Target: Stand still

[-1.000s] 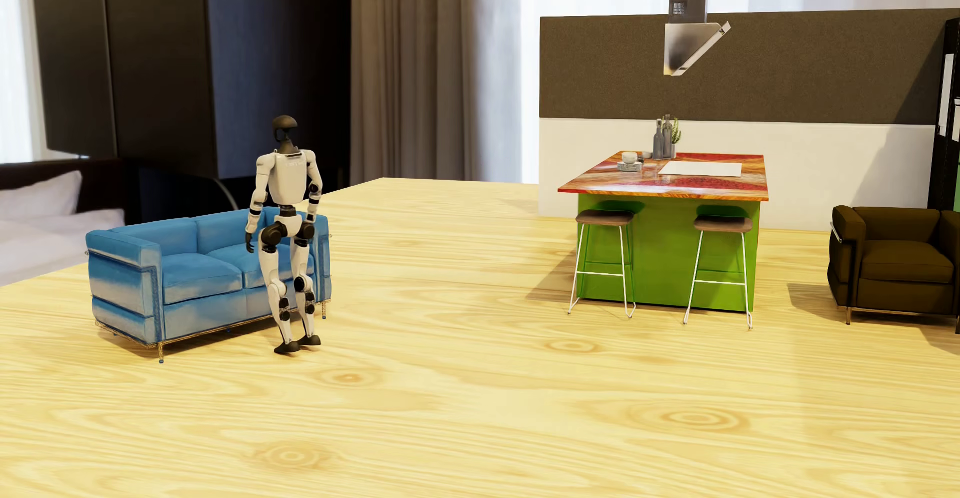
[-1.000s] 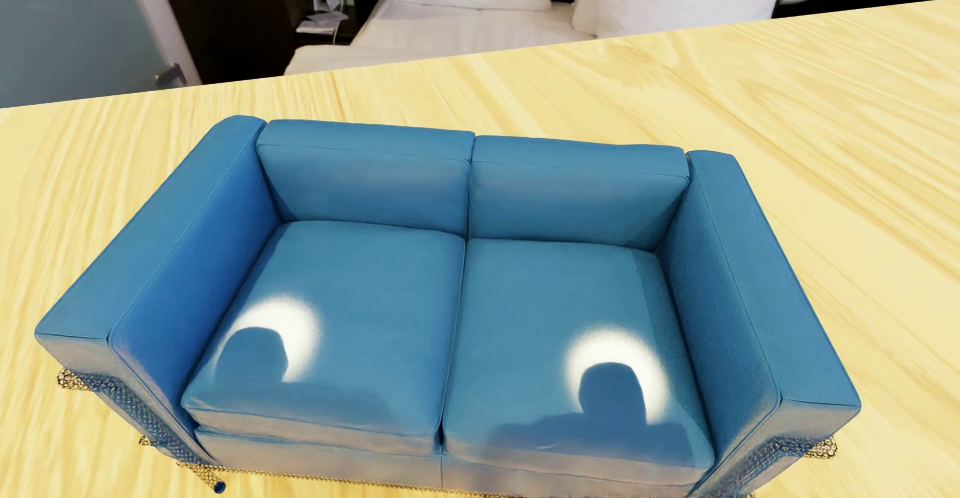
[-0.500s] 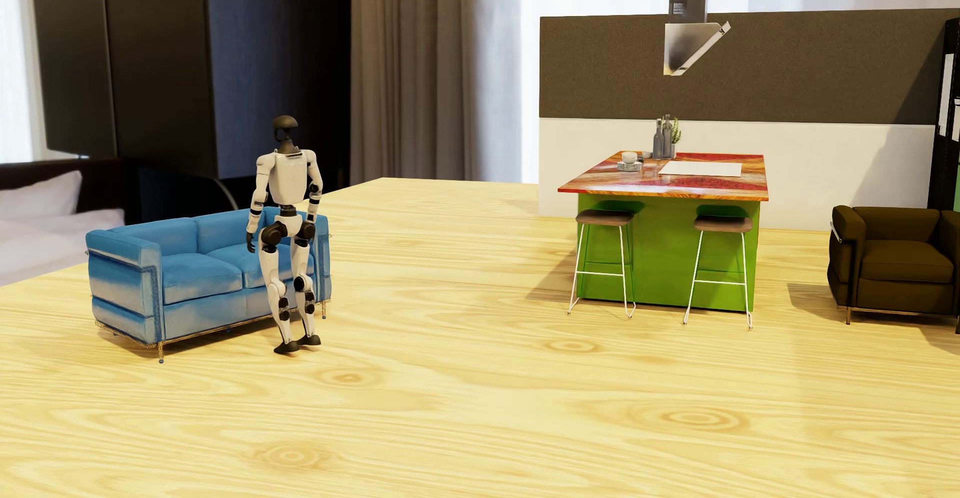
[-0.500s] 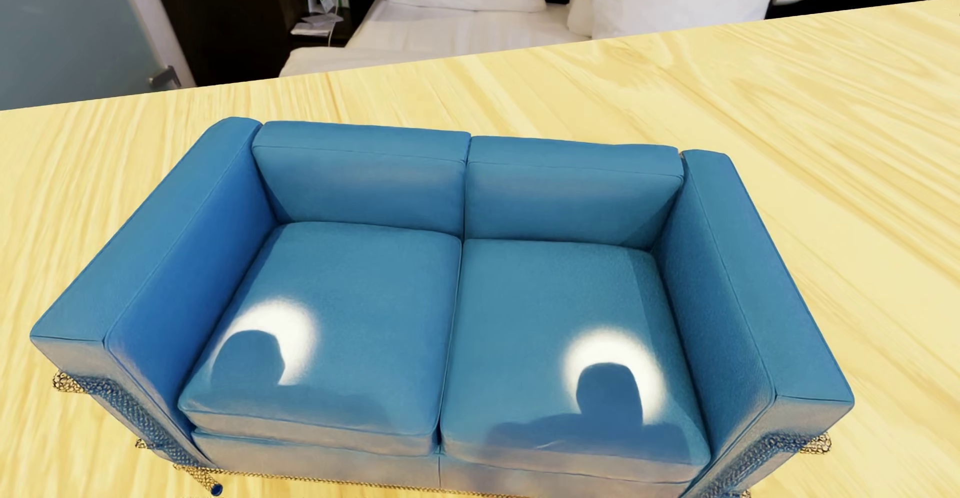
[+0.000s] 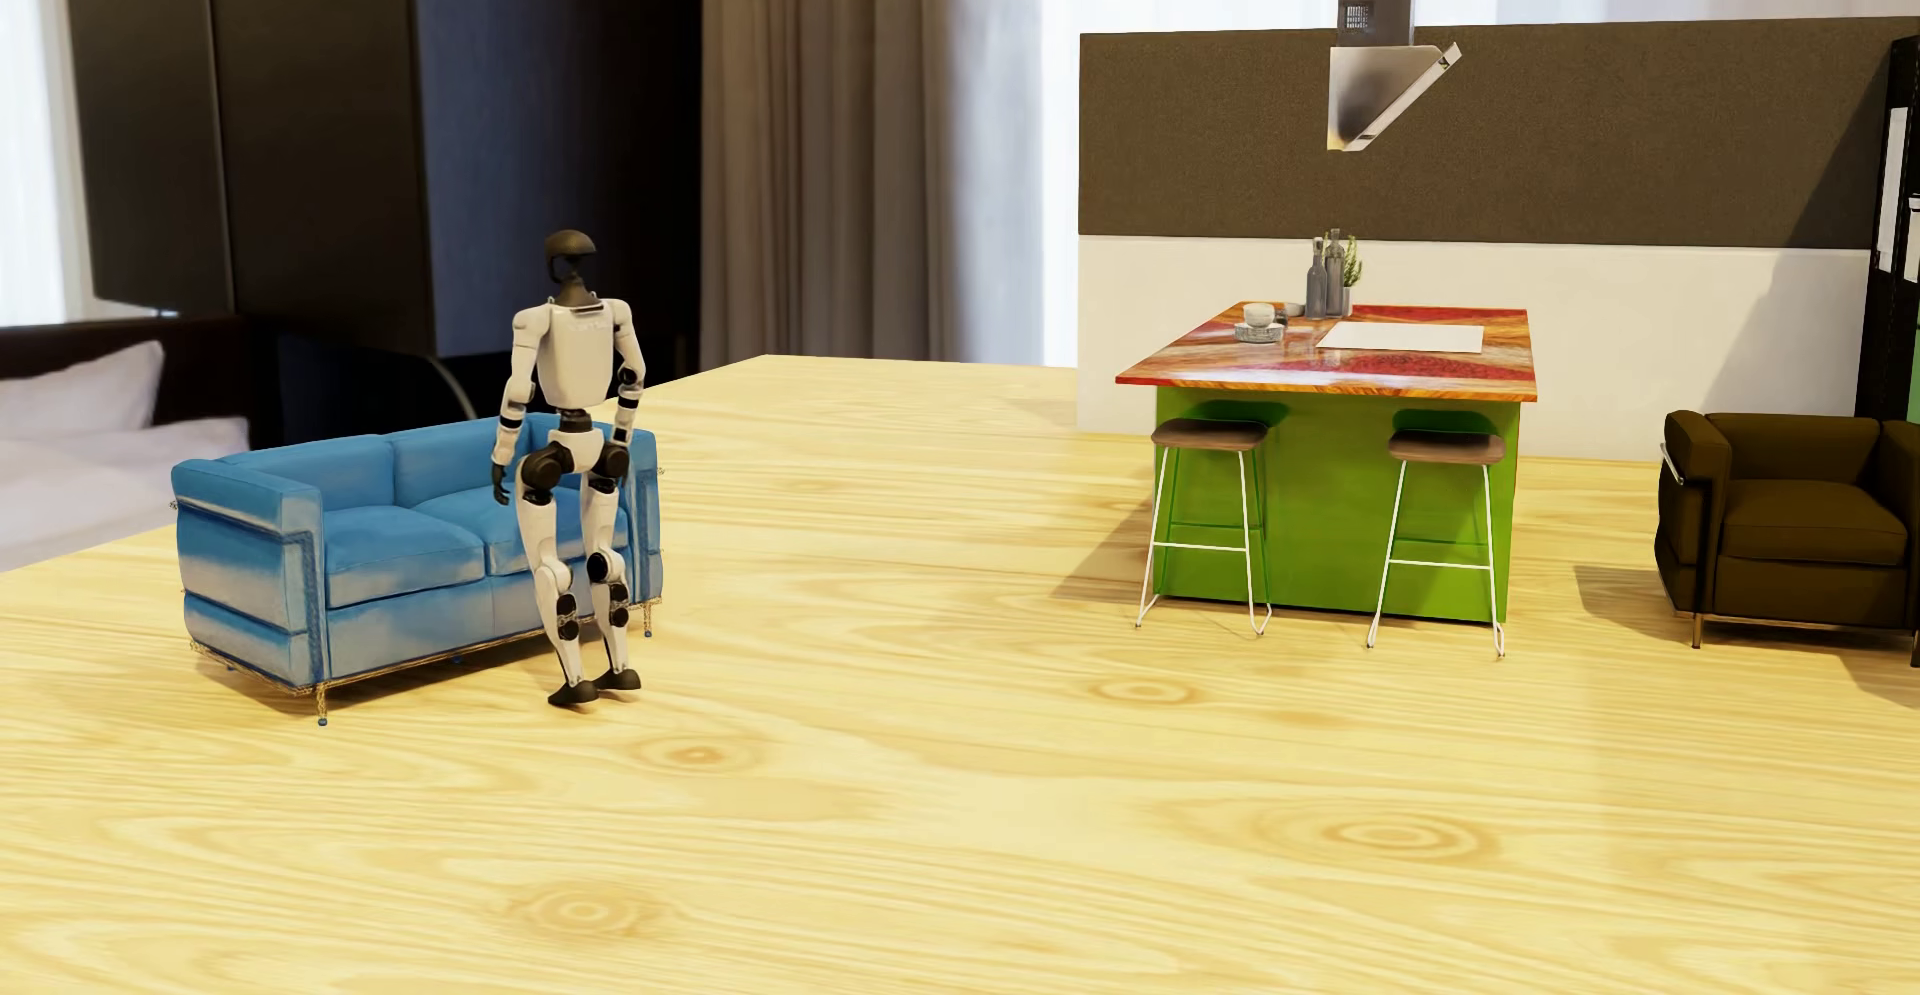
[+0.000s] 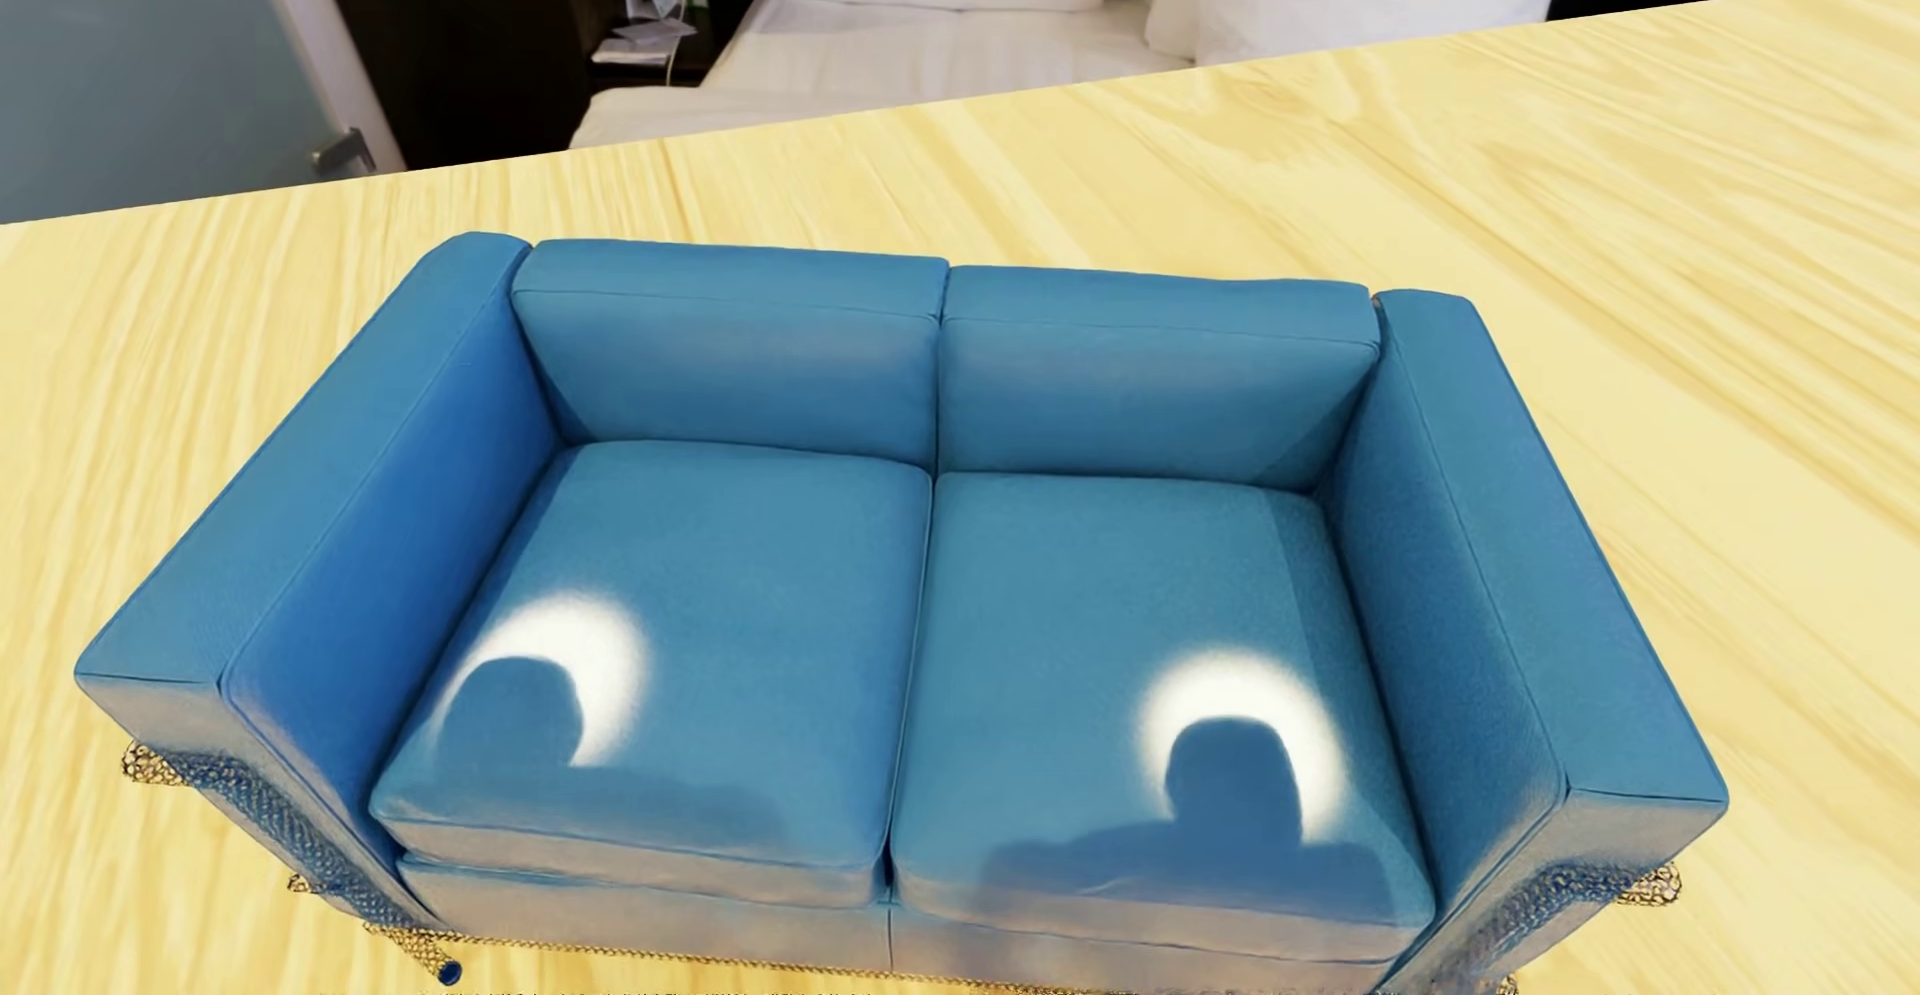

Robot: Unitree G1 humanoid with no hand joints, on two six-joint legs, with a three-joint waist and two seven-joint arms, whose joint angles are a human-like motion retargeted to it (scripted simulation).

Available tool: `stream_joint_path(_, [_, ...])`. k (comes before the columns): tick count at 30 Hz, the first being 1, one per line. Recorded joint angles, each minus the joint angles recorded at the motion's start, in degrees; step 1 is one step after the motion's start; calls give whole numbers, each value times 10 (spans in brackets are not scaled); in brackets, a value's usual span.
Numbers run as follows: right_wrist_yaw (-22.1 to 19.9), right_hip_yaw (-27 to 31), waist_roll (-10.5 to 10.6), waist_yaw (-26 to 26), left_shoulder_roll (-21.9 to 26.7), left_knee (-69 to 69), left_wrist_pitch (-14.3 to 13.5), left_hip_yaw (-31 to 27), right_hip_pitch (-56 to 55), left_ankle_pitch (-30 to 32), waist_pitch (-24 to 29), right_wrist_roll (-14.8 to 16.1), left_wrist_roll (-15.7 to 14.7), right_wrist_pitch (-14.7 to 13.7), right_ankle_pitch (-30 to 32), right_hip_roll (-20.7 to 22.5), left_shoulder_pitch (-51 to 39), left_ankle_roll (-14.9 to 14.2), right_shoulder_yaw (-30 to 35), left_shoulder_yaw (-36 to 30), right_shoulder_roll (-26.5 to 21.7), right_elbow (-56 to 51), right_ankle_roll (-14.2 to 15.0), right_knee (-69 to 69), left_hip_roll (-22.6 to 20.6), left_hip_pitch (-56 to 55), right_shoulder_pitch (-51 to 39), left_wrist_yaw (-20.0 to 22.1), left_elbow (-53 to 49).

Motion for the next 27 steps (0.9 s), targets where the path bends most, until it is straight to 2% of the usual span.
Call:
stream_joint_path(11, [0,0,-18,11,10,-3,0,0,0,-3,4,0,0,0,6,-2,-13,0,15,-5,-2,-15,0,-12,-4,-1,-5,0,4])
stream_joint_path(27, [0,0,-20,13,10,-7,0,0,1,-6,6,0,0,0,4,-5,-14,0,16,-4,1,-19,0,-13,-8,4,-6,0,3])
